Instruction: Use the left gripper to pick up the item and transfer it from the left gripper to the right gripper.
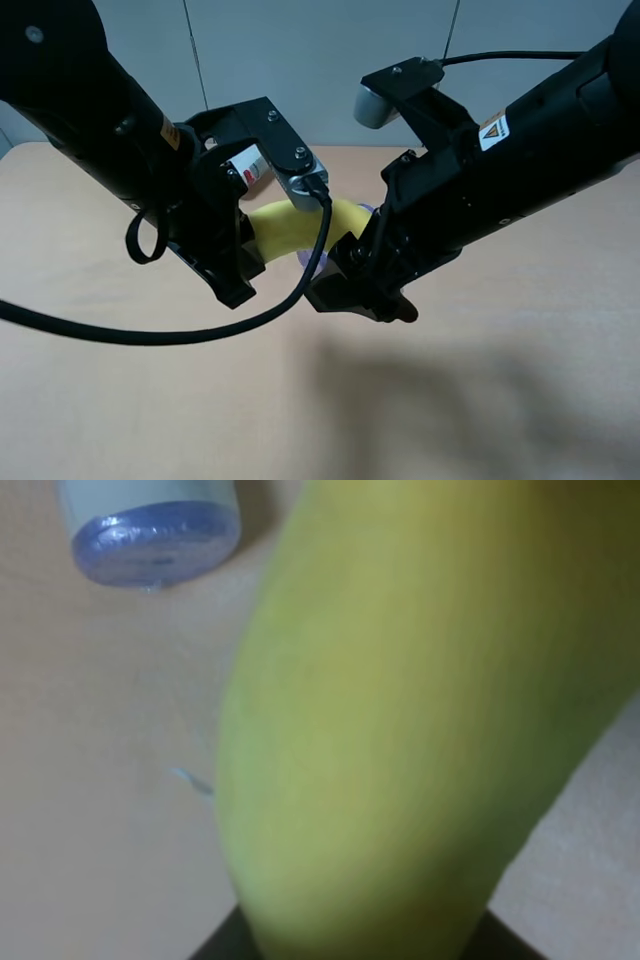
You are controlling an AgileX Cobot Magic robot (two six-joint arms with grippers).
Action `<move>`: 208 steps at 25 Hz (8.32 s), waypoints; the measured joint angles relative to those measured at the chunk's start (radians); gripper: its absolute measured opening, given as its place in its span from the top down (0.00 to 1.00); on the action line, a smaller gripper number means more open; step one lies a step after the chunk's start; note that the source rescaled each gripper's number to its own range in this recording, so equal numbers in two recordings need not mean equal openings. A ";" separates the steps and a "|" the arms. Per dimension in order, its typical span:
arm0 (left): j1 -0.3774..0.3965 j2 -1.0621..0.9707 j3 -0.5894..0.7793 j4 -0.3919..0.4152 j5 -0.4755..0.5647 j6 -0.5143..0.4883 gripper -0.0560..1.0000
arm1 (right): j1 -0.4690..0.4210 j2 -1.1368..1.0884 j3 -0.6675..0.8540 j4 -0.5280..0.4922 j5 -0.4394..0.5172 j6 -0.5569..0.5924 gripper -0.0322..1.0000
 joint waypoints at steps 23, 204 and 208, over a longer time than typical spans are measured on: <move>0.000 0.000 0.000 -0.002 -0.005 -0.001 0.60 | 0.000 0.015 0.000 0.009 -0.003 -0.006 0.95; 0.780 -1.495 0.471 0.189 0.450 -0.454 0.02 | -0.794 0.343 -0.006 -0.146 0.068 0.161 0.08; 0.780 -1.495 0.471 0.189 0.450 -0.454 0.02 | -0.794 0.343 -0.006 -0.153 0.094 0.161 0.01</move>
